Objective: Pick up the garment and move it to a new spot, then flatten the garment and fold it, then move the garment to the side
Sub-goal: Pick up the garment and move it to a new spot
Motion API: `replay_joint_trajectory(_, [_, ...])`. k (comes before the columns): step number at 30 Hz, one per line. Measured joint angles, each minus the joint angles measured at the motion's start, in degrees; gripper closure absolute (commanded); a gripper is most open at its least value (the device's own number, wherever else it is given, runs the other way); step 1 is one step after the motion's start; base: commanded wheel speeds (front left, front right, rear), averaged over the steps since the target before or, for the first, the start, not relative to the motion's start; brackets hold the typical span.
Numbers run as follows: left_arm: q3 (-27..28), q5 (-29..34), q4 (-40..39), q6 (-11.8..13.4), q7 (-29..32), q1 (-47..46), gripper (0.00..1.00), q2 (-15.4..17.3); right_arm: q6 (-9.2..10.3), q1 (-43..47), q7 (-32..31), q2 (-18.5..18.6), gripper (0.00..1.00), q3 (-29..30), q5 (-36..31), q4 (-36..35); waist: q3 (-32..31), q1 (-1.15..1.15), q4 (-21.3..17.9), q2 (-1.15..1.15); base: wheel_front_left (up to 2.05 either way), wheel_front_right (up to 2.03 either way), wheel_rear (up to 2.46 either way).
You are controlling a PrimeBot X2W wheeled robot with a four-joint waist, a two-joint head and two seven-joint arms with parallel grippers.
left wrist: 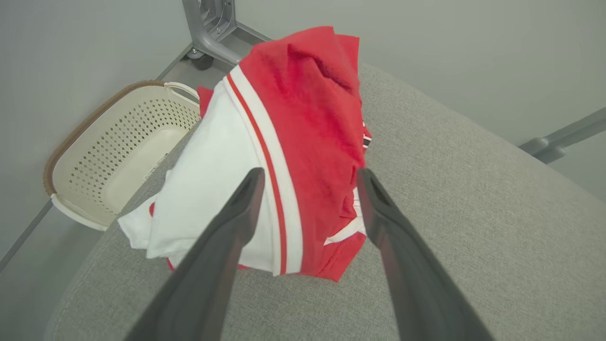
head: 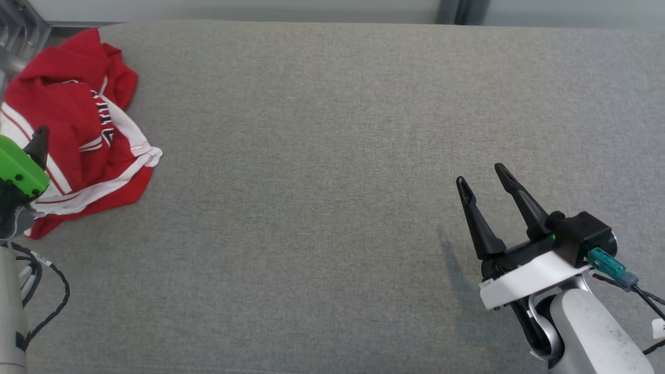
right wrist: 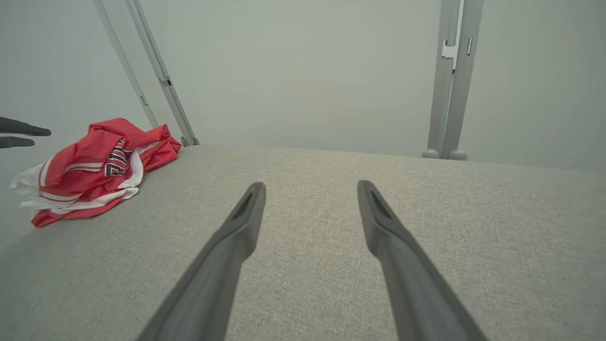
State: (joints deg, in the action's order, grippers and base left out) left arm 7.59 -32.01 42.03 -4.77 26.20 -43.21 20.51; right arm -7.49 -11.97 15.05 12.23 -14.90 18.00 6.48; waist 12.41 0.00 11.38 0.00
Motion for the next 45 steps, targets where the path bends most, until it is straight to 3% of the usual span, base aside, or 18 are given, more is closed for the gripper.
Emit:
replay_joint_trajectory(9, [-0.3,-0.1,7.8,2.2,6.5,-2.6,0.0,3.5,0.0,-1.6,0.0,0.4,0.0,-0.6,0.1,0.1,3.4,0.0,-4.7,0.0,0.0,0.0,0.0])
replay_joint_trajectory(18, [-0.8,0.7,12.2,3.4,6.7,-2.6,0.03,5.6,0.0,-1.9,0.0,0.5,0.0,-0.6,0.5,0.5,4.7,0.0,-7.7,0.0,0.0,0.0,0.0])
replay_joint_trajectory(19, [-0.8,0.7,12.2,3.4,6.2,-2.7,0.34,5.6,0.0,-1.9,0.0,0.5,0.0,-0.6,0.5,0.6,4.7,0.0,-7.8,0.0,0.0,0.0,0.0])
replay_joint_trajectory(23, [-1.1,0.7,13.1,2.9,5.5,-3.1,1.0,5.8,0.0,-1.9,0.0,0.3,0.0,-0.6,0.5,0.9,4.2,0.0,-7.8,0.0,0.0,0.0,0.0])
replay_joint_trajectory(37, [-2.3,0.3,13.6,1.6,4.1,-3.3,1.0,5.8,0.0,-1.3,0.0,-0.3,0.0,-1.1,0.6,1.7,1.5,0.0,-6.6,0.0,0.0,0.0,0.0])
replay_joint_trajectory(45, [-4.1,0.3,11.2,-0.4,3.2,-3.6,1.0,5.7,0.0,-0.5,0.0,-0.4,0.0,-1.6,0.9,2.5,-1.2,0.0,-6.1,0.0,0.0,0.0,0.0])
